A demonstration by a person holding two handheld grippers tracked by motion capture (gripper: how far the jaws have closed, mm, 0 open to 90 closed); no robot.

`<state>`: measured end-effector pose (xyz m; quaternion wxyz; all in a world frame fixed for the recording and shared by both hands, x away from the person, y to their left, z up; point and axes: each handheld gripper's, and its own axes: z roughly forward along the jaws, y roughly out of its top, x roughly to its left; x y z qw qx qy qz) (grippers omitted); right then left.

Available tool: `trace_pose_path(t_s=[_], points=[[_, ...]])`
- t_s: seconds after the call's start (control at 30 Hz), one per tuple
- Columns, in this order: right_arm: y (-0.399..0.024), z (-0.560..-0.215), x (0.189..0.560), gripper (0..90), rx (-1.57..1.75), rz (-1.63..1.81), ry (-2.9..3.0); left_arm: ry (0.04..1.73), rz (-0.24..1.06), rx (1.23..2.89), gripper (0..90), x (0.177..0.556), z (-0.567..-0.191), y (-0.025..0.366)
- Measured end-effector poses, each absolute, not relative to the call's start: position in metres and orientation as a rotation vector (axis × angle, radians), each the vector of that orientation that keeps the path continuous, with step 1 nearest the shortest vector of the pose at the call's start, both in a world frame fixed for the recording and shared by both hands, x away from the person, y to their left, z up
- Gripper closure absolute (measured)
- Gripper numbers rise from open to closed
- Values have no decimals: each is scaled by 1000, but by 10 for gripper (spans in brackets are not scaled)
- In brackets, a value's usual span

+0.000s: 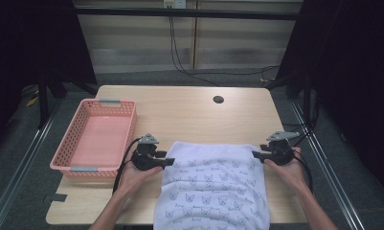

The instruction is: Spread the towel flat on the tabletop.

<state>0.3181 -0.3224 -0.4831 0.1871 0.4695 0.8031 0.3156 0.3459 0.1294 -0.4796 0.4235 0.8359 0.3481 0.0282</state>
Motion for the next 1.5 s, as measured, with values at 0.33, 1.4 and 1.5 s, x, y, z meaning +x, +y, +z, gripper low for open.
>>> trace_pose_path(t_s=[0.33,1.4,1.5], points=[[-318,-499,331,709,1365,896,2288,926,105,2112,484,370,-493,119],[-331,-432,339,845,1343,1316,2109,830,97,1915,861,385,-430,132],[-334,-419,344,847,1332,1357,2093,841,132,1880,860,392,-416,140]])
